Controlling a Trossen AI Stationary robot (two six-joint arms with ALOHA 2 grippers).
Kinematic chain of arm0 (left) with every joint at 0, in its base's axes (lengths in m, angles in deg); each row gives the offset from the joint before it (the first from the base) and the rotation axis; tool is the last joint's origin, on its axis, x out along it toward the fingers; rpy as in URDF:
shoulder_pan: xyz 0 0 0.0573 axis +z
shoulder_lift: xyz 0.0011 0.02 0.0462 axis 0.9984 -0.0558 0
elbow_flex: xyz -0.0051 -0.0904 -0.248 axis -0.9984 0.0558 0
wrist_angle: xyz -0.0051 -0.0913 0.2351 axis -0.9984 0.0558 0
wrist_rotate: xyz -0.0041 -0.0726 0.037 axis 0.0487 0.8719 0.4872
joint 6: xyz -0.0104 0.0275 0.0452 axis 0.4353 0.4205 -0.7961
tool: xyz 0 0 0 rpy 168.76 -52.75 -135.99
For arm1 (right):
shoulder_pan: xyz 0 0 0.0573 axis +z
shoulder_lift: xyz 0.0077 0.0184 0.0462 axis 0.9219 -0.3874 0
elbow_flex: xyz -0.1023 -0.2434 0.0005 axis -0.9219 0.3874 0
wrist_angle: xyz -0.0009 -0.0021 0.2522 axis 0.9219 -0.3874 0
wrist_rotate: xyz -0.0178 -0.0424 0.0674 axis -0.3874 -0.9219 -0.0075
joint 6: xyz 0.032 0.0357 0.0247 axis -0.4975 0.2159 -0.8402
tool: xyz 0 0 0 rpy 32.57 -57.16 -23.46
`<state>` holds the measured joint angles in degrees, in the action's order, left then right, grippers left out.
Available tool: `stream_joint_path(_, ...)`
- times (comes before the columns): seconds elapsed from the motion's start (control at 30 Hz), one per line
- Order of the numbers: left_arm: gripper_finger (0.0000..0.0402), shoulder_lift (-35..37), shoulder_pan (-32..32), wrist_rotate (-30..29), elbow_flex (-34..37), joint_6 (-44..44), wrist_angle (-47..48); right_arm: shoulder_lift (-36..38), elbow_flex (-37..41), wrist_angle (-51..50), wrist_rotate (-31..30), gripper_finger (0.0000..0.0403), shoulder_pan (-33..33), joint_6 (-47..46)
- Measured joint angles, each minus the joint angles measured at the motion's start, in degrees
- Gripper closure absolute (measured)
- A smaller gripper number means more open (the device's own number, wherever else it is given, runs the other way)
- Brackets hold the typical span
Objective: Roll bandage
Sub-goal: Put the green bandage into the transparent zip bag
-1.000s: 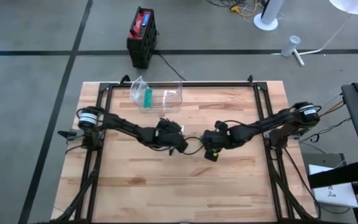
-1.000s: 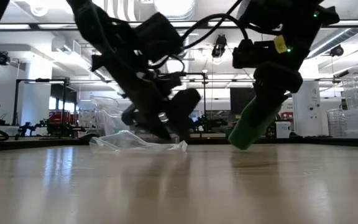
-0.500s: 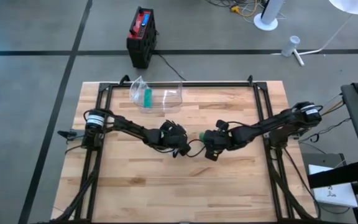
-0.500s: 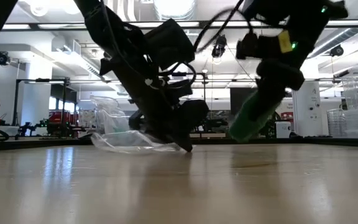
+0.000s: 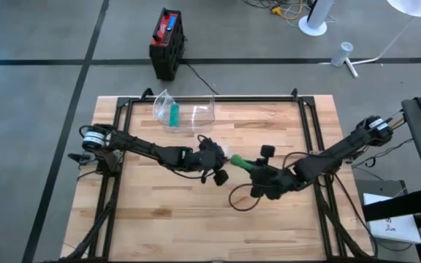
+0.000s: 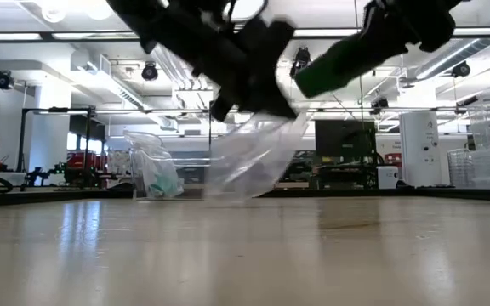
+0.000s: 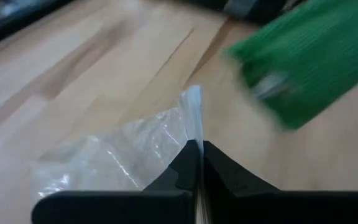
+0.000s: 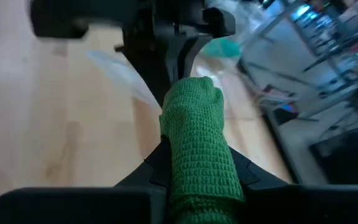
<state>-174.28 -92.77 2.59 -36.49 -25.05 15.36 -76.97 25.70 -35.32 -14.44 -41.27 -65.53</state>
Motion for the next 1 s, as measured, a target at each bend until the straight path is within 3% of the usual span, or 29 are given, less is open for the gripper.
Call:
stream_joint_path(0.1,0.0400,0.95,0.32,3.32,-0.03,0.66,-4.49,0.41,0.09,3.09,-3.39,0.0342,0.94,2.71)
stream_joint_path(0.3,0.0401,1.01,0.85,9.35,0.12,3.72,-8.54,0.20,0.04,8.70,-3.96,0.0342,0.95,6.70)
stream_joint_path(0.57,0.0392,-0.23,0.44,7.37,1.15,-10.34,-1.60,3.00,0.00,3.76,-3.73,0.0342,1.69,-0.29)
stream_joint_path(0.83,0.0306,-0.85,-1.19,7.28,1.98,-21.63,-1.28,2.63,0.13,-1.05,-2.73,0.0342,1.94,-6.59)
stream_joint_path(1.0,0.0244,-0.51,-2.23,6.62,1.98,-22.58,0.26,2.09,0.17,-1.10,-2.37,0.0342,1.94,-6.86)
